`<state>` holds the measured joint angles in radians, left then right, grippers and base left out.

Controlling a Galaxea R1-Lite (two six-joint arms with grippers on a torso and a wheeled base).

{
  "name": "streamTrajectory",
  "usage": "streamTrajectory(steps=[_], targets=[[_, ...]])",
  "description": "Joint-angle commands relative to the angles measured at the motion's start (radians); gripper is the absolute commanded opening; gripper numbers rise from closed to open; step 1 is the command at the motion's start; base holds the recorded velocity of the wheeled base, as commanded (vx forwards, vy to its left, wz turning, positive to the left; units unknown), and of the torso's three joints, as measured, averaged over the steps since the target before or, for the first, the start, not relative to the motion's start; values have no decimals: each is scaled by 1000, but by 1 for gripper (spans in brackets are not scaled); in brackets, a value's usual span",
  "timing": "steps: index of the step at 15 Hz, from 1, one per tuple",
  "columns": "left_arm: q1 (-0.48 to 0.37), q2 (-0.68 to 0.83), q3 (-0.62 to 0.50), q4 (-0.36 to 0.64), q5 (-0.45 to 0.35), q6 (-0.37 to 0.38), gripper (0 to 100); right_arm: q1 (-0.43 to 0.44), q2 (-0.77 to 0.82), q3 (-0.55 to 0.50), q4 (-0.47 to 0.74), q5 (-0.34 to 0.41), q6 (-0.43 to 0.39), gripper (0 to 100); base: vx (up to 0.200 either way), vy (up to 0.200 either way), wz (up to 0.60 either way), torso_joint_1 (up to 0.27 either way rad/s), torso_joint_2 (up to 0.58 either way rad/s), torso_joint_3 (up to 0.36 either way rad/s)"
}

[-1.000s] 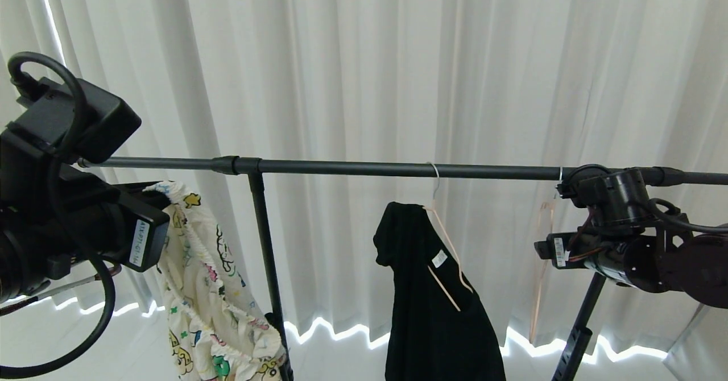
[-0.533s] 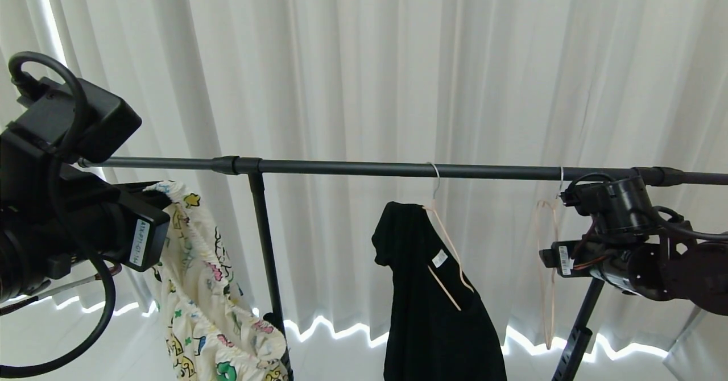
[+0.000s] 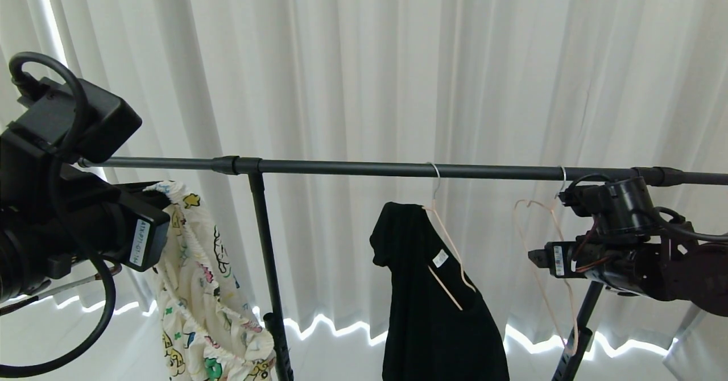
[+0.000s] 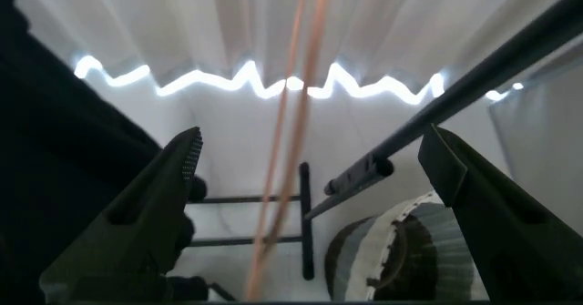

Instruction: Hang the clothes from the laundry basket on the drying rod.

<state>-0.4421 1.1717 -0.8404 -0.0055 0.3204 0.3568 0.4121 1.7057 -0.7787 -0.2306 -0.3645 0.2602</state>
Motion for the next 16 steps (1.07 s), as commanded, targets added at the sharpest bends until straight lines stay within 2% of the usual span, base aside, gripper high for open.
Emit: streamTrajectory(steps=[1, 6, 12, 13, 16], targets=[[0, 0, 0, -1, 0, 1, 0, -7, 8, 1, 1, 16, 1, 100, 0, 0, 0, 0, 0, 0], [0, 6, 0, -1, 0, 1, 0, -73, 34, 3, 5, 102, 1, 100, 0, 0, 0, 0, 0, 0], [0, 13, 0, -1, 0, 1, 0, -84, 34, 27, 25, 164, -3, 100, 0, 0, 0, 0, 0, 0], [0, 13, -2, -1, 0, 1, 0, -84, 34, 32, 24, 173, -4, 0, 0, 0, 0, 0, 0, 0], [0, 13, -2, -1, 2, 1, 0, -84, 34, 33, 22, 177, -4, 0, 0, 0, 0, 0, 0, 0]])
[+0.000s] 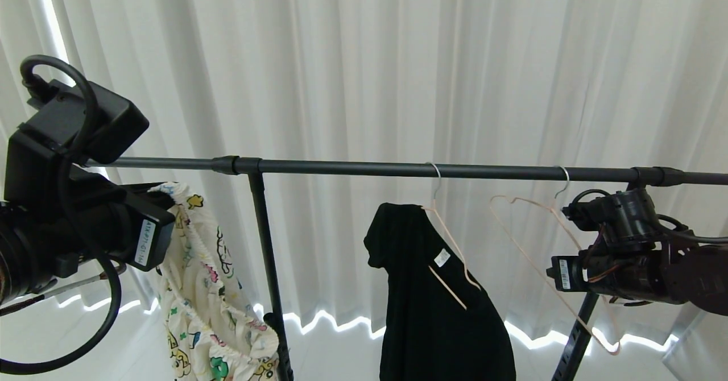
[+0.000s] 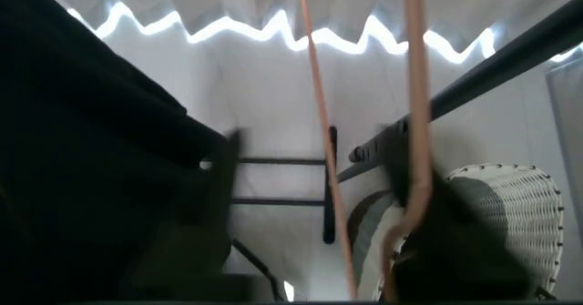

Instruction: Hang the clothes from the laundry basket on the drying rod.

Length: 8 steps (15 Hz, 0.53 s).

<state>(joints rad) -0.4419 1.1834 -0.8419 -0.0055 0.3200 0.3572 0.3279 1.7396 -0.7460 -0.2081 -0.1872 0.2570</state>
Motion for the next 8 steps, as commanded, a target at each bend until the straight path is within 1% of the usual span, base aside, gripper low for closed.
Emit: streamTrajectory(steps=[1, 4, 8], targets=[[0, 1, 0, -1, 1, 0, 0, 0, 0, 0, -4, -1, 1, 0, 0, 0, 0, 0, 0, 0], [0, 1, 0, -1, 1, 0, 0, 0, -2, 0, -13, -1, 1, 0, 0, 0, 0, 0, 0, 0], [0, -2, 0, -1, 2, 0, 0, 3, -28, -1, -68, -3, -4, 0, 0, 0, 0, 0, 0, 0]])
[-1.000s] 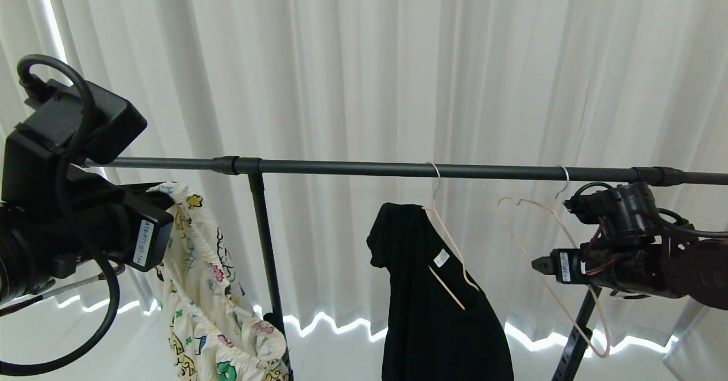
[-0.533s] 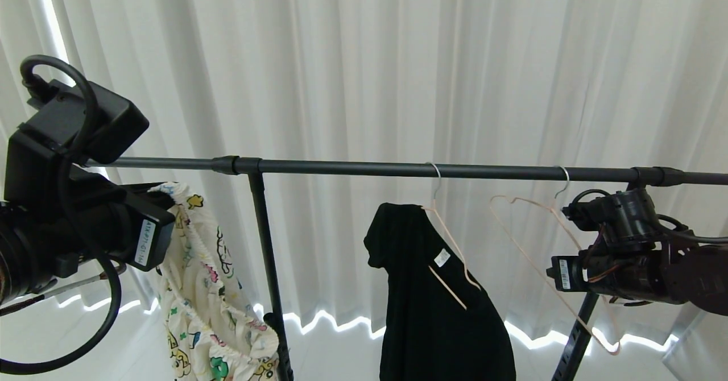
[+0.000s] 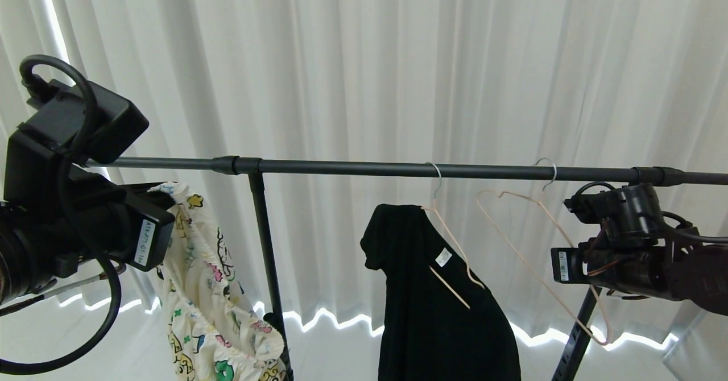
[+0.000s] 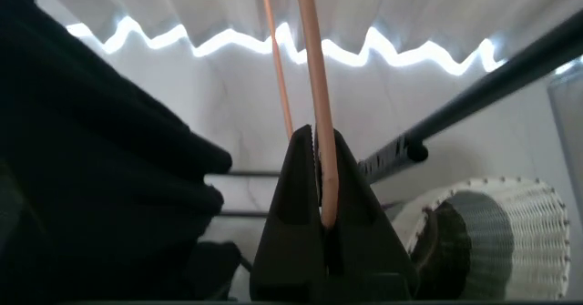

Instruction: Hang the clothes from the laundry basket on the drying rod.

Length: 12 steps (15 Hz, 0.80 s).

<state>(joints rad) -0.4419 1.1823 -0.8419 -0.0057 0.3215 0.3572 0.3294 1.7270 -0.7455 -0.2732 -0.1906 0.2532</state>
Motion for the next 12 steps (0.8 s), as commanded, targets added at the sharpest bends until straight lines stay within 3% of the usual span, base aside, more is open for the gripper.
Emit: streamTrajectory(steps=[1, 5, 9, 12], targets=[[0, -3, 0, -2, 1, -1, 0, 4, -34, -2, -18, 0, -2, 0, 0, 0, 0, 0, 0, 0], [0, -1, 1, -23, -1, 0, 0, 5, -116, 25, -21, 0, -6, 0, 0, 0, 0, 0, 0, 0], [0, -6, 7, -23, 1, 5, 0, 17, -228, 132, -21, -1, -25, 0, 0, 0, 0, 0, 0, 0], [0, -9, 12, -25, 1, 6, 0, 22, -305, 204, -21, -1, -54, 0, -200, 0, 0, 12, 12, -2]])
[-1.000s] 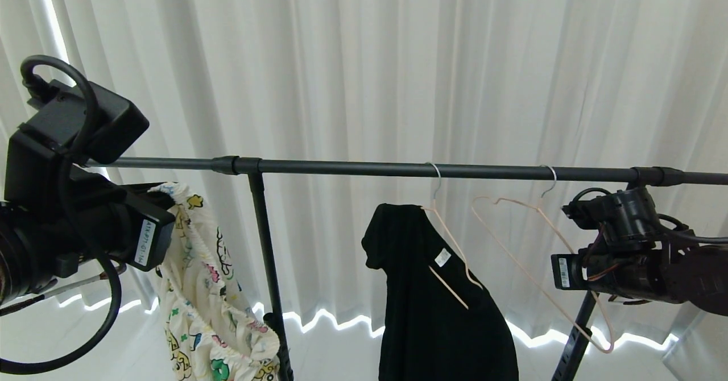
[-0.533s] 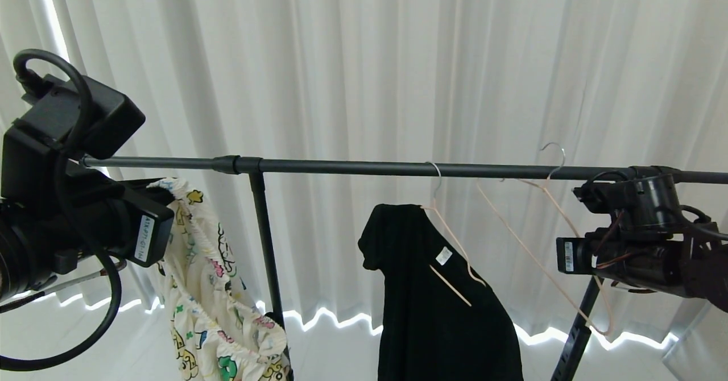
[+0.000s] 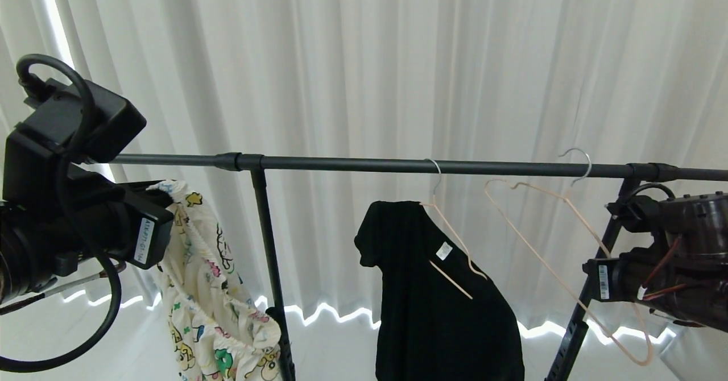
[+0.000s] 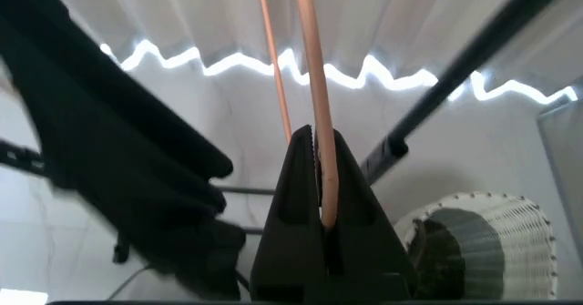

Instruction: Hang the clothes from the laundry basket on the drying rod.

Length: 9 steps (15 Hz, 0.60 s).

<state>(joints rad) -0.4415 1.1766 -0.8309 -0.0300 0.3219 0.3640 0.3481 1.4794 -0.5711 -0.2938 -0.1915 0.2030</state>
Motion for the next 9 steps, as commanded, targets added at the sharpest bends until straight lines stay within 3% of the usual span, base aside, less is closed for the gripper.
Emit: streamTrajectory(steps=[1, 9], targets=[[0, -3, 1, -1, 0, 0, 0, 9, -82, 45, -1, 0, -14, 0, -200, 0, 0, 2, -2, 7], [-3, 2, 3, -1, 0, 0, 0, 172, -192, 80, 1, 0, -28, 0, -200, 0, 0, -2, 0, 2]])
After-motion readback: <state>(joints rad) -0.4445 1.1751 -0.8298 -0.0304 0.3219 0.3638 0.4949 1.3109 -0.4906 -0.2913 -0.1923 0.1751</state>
